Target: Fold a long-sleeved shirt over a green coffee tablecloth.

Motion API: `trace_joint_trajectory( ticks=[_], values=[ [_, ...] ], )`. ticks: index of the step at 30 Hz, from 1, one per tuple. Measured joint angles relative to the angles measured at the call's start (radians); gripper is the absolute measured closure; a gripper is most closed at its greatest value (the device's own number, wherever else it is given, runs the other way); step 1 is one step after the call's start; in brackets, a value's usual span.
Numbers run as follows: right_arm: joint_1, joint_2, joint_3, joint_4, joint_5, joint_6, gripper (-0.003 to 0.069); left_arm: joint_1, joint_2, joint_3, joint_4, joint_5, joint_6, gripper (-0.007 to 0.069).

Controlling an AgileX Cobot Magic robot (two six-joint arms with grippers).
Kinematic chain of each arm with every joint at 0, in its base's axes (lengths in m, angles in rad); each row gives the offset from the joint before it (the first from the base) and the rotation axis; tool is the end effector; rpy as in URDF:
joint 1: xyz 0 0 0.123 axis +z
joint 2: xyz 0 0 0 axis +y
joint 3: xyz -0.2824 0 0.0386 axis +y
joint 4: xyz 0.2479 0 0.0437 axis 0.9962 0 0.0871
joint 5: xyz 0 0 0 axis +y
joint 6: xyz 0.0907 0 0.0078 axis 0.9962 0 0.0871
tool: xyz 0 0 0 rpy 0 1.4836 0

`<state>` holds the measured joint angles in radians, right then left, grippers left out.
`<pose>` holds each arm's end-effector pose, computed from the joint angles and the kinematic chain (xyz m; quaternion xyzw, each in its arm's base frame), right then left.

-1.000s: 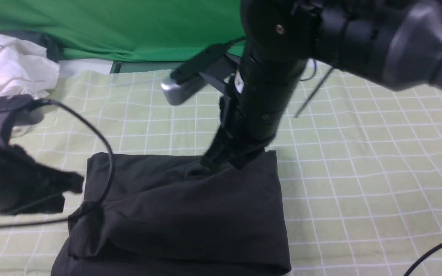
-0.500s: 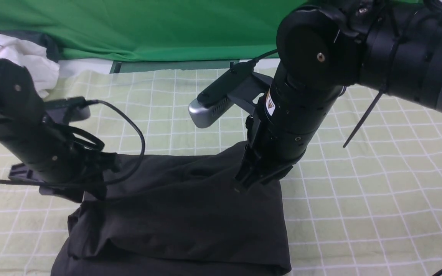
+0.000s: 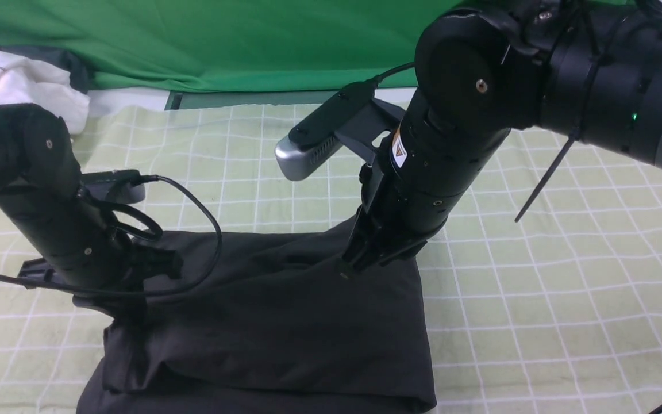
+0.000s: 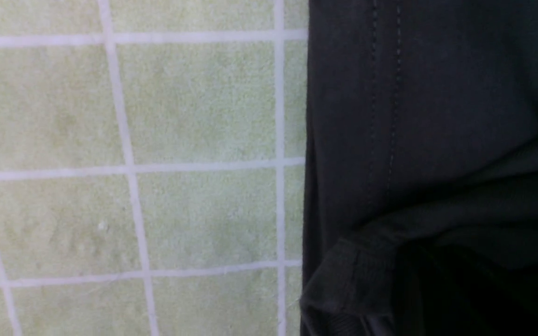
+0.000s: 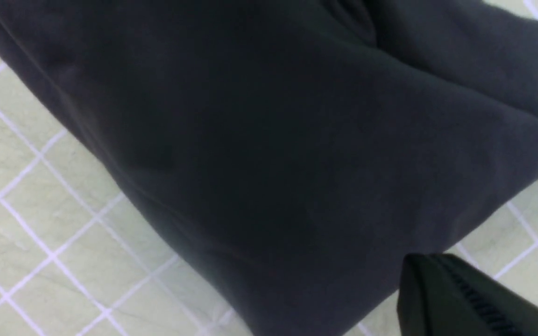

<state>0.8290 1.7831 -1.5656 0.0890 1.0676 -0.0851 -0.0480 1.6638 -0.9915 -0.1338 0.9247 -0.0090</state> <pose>0.2527 0.2863 0.2956 -0.4208 0.8870 0.1067 0.1572 0.2908 -0.0237 0.1901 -0.0191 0.9979 -0.0554 0.0289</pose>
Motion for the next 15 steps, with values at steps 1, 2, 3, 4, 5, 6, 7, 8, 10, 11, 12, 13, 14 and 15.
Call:
trace_joint_trajectory(
  ticks=[1,2,3,4,5,6,7,8,10,11,12,13,14,15],
  values=[
    [0.0,0.0,0.0,0.0,-0.005,0.0,0.0665,0.0,-0.01,0.0,0.004,0.004,0.002,0.0602],
    [0.0,0.0,0.0,0.0,-0.009,0.0,0.0665,0.0,-0.023,0.0,0.009,0.008,0.009,0.0602],
    [0.0,0.0,0.0,0.0,-0.013,0.0,0.0665,0.0,-0.043,0.0,0.016,0.011,0.009,0.0602],
    [0.0,0.0,0.0,0.0,-0.015,0.0,0.0665,0.0,-0.058,0.0,0.021,0.014,0.009,0.0602],
    [0.0,0.0,0.0,0.0,-0.018,0.0,0.0665,0.0,-0.081,0.0,0.029,0.022,0.009,0.0602],
    [0.0,0.0,0.0,0.0,-0.021,0.0,0.0665,0.0,-0.096,0.0,0.033,0.028,0.009,0.0602],
    [0.0,0.0,0.0,0.0,-0.023,0.0,0.0665,0.0,-0.118,0.0,0.038,0.038,0.009,0.0602],
    [0.0,0.0,0.0,0.0,-0.027,0.0,0.0665,0.0,-0.133,0.0,0.042,0.045,0.009,0.0602],
    [0.0,0.0,0.0,0.0,-0.038,0.0,0.0665,0.0,-0.166,0.0,0.052,0.055,0.009,0.0602],
    [0.0,0.0,0.0,0.0,-0.043,0.0,0.0665,0.0,-0.178,0.0,0.056,0.056,0.009,0.0602],
    [0.0,0.0,0.0,0.0,-0.045,0.0,0.0665,0.0,-0.193,0.0,0.061,0.056,0.009,0.0602],
    [0.0,0.0,0.0,0.0,-0.048,0.0,0.0665,0.0,-0.201,0.0,0.071,0.057,0.009,0.0602],
    [0.0,0.0,0.0,0.0,-0.052,0.0,0.0665,0.0,-0.209,0.0,0.083,0.06,0.009,0.0602],
    [0.0,0.001,0.0,0.0,-0.056,0.0,0.0665,0.0,-0.212,0.0,0.088,0.065,0.009,0.0602]
  ],
)
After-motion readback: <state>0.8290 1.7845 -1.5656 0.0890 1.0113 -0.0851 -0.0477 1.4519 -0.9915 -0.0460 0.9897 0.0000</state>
